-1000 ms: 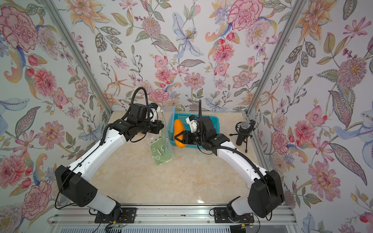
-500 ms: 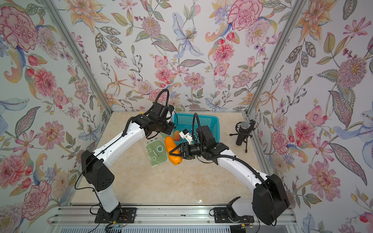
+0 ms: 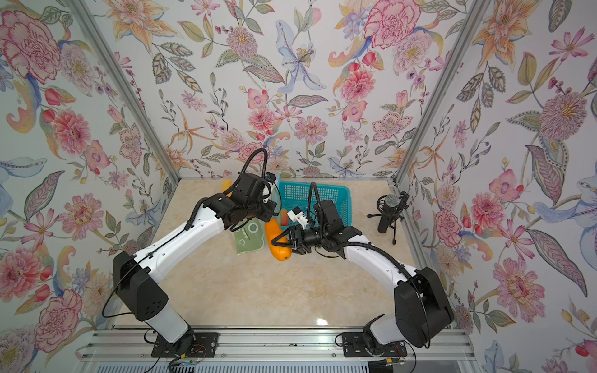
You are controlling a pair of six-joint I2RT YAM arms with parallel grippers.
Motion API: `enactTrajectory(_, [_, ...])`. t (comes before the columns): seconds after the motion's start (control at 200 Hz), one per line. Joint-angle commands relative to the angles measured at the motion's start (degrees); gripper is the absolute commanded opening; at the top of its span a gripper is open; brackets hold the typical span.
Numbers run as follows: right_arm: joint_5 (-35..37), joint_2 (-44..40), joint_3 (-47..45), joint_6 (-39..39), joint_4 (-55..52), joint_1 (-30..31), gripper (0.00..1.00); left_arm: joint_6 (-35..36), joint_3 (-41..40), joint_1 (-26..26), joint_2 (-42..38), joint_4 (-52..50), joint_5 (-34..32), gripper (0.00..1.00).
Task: Place the mango in a zip-top bag and seal the zipper
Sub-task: Place the mango in the zipper food storage bag.
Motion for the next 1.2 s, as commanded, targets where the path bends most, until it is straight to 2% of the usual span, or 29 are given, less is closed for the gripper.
enactTrajectory(0.0, [-1.4, 0.9, -0.6, 1.2, 1.8, -1.3, 0.4, 1.1, -1.8, -0.8, -2.3, 1.6, -1.2, 0.0])
enactTrajectory(0.435, [0.1, 6.8, 2.2, 1.0, 1.9, -4.7, 0.41, -1.1, -4.1, -1.9, -4.2, 2.8, 3.5, 0.0])
enactTrajectory(0.861, [0.4, 12.6, 12.3, 0.2, 2.2, -3.0, 0.42, -3.4, -4.0, -1.9, -5.0, 0.3, 8.7, 0.0])
enactTrajectory(0.986, [3.9, 14.1, 13.8, 0.0, 2.2, -3.0, 0.42, -4.8, -3.7, -1.9, -5.3, 0.8, 11.7, 0.0])
enactTrajectory(1.116, [10.9, 15.0, 14.6, -0.3, 1.7, -3.3, 0.43, -6.6, -2.6, -1.8, -5.5, 0.8, 15.2, 0.0])
enactTrajectory(1.196, [16.2, 15.3, 15.8, -1.4, -0.2, -2.7, 0.49, -7.6, -1.6, -1.4, -5.7, 0.2, 16.6, 0.0])
